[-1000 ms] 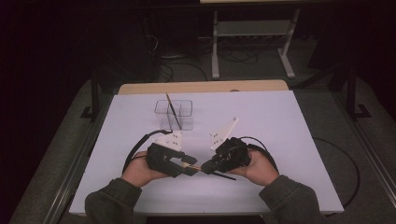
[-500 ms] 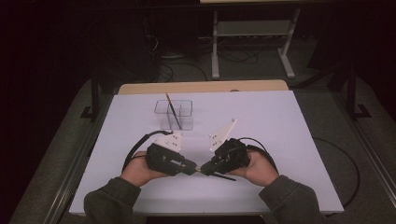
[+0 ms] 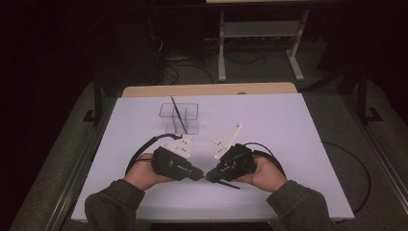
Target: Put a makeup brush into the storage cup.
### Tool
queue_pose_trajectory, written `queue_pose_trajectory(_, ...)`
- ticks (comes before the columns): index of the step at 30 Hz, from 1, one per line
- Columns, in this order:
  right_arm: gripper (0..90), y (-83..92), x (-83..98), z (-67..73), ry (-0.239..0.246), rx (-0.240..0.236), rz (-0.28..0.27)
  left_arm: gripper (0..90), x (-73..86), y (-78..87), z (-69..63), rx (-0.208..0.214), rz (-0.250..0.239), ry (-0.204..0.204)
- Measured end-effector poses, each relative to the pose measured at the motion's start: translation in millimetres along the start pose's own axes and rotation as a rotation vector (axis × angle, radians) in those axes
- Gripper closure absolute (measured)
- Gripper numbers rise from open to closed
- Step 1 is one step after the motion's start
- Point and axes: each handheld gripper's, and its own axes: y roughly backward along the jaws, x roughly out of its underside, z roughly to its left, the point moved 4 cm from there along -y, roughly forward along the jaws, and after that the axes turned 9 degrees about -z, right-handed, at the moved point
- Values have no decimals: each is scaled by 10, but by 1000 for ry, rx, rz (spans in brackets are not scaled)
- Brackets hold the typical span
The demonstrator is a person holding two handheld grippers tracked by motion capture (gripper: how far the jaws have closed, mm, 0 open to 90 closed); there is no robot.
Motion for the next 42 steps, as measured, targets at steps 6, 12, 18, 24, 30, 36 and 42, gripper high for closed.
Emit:
queue_pose_trajectory(6,790,-34,-44,13,26,-4,53,840,-46,13,-8,-2,29,-16)
queue_pose_trajectory(12,802,-72,-75,16,30,-10,92,840,-65,25,-14,-5,49,-16)
queue_pose_trajectory(18,821,-105,-87,6,24,-14,99,839,-83,29,-14,-8,43,-9)
queue_pose_trajectory(24,825,-137,-92,-14,34,-14,94,839,-104,42,-1,-10,32,-11)
queue_pose_trajectory(30,828,-174,-106,-35,32,-23,79,839,-108,58,7,-12,23,-6)
queue_pose_trajectory(36,830,-230,-112,-55,39,-30,82,830,-78,75,10,-26,45,-12)
queue_pose_trajectory(42,831,-265,-94,-70,33,-40,80,650,-55,155,23,-73,5,15)
